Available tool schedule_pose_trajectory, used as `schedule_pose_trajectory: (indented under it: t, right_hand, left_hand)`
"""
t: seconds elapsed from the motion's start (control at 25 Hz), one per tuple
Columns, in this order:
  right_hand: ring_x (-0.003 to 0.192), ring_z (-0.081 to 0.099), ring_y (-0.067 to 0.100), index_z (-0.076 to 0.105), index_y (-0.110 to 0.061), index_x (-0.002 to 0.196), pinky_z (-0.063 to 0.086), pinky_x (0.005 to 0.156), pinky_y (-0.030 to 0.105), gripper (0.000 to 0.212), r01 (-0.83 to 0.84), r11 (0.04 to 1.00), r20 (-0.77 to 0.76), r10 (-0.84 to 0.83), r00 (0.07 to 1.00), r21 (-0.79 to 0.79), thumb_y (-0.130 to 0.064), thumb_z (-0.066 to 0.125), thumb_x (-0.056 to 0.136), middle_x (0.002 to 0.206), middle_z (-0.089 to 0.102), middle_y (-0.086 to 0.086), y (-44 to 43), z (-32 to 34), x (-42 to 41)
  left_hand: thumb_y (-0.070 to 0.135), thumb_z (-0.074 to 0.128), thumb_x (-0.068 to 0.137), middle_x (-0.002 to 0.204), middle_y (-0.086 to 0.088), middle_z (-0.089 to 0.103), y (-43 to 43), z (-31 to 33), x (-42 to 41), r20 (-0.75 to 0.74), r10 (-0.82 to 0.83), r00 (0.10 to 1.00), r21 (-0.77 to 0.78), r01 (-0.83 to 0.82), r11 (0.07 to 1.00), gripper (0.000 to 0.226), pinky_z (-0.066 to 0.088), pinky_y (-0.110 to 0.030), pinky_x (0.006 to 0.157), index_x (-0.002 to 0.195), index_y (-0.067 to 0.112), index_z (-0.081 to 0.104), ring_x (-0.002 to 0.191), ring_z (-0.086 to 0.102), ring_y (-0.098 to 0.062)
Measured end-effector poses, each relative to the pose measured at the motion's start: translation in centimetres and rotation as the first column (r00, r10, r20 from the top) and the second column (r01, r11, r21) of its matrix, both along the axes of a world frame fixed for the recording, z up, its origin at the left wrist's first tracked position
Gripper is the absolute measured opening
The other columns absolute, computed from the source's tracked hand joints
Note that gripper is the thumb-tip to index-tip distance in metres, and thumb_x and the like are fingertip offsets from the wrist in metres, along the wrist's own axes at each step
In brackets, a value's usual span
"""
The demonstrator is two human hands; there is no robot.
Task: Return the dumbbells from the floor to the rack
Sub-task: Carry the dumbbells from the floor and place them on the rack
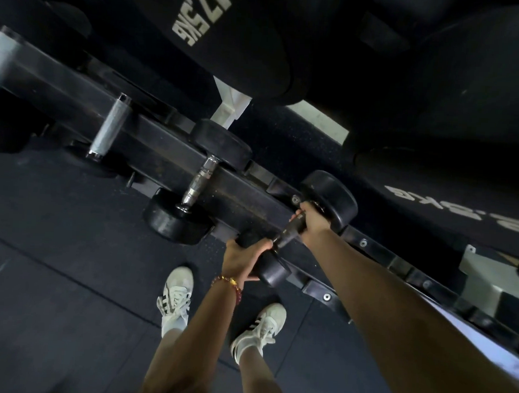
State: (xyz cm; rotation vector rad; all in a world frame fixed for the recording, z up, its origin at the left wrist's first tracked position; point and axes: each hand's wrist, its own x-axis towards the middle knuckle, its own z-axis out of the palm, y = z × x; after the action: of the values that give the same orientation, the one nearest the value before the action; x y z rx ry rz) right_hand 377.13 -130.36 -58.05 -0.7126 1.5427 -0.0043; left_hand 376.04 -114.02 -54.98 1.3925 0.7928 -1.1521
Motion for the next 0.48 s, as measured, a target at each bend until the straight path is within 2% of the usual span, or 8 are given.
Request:
schedule_pose_trajectory:
  t: [0.08, 0.12, 0.28, 0.4, 0.48]
  right_hand:
    - [0.063, 0.056, 0.014, 0.052, -0.008, 0.113, 0.055, 0.059, 0.028, 0.032, -0.03, 1.0, 0.035, 0.03, 0.999, -0.003, -0.006, 0.067, 0.084, 0.074, 0.059, 0.005, 0.2, 0.3, 0.3]
    - [0.063, 0.056, 0.013, 0.053, -0.008, 0.112, 0.055, 0.059, 0.027, 0.03, -0.046, 0.999, 0.045, 0.046, 0.998, -0.004, -0.006, 0.066, 0.085, 0.074, 0.058, 0.005, 0.3, 0.3, 0.5]
    - [0.061, 0.052, 0.014, 0.053, -0.008, 0.096, 0.052, 0.057, 0.029, 0.011, -0.043, 0.999, 0.065, 0.042, 0.997, 0.017, -0.006, 0.061, 0.089, 0.069, 0.052, 0.003, 0.7, 0.2, 1.4]
    - [0.06, 0.055, 0.014, 0.054, -0.006, 0.106, 0.053, 0.056, 0.028, 0.021, -0.035, 0.999, 0.059, 0.035, 0.998, -0.003, -0.007, 0.064, 0.087, 0.07, 0.056, 0.004, 0.8, 0.0, 1.3]
    - [0.061, 0.058, 0.014, 0.054, -0.003, 0.113, 0.053, 0.058, 0.028, 0.031, -0.053, 0.997, 0.05, 0.055, 0.997, -0.053, -0.01, 0.067, 0.086, 0.072, 0.06, 0.004, 0.8, -0.2, 1.3]
  left_hand:
    - [0.03, 0.073, 0.077, 0.113, -0.007, 0.059, 0.2, -0.2, 1.0, -0.033, -0.004, 0.999, -0.023, 0.003, 1.0, 0.061, 0.052, -0.029, 0.048, 0.126, 0.012, 0.041, 0.083, 0.06, -0.018]
    - [0.031, 0.072, 0.078, 0.118, -0.009, 0.058, 0.2, -0.2, 1.4, -0.037, -0.003, 0.999, -0.024, 0.002, 1.0, 0.061, 0.052, -0.031, 0.051, 0.127, 0.013, 0.04, 0.087, 0.061, -0.021]
    - [0.034, 0.071, 0.079, 0.122, -0.007, 0.052, 0.2, -0.2, 2.1, -0.031, 0.047, 0.998, 0.022, -0.047, 0.999, 0.069, 0.052, -0.036, 0.062, 0.133, 0.016, 0.033, 0.093, 0.058, -0.023]
    - [0.036, 0.081, 0.068, 0.127, -0.006, 0.048, -0.3, -0.5, 1.3, 0.108, 0.015, 0.994, 0.126, -0.028, 0.992, 0.09, 0.053, -0.045, 0.086, 0.137, 0.017, 0.027, 0.109, 0.054, -0.028]
    - [0.04, 0.086, 0.054, 0.131, -0.009, 0.045, -0.8, -0.6, 0.2, 0.211, -0.046, 0.976, 0.18, 0.008, 0.984, 0.104, 0.053, -0.048, 0.09, 0.136, 0.019, 0.026, 0.112, 0.055, -0.031]
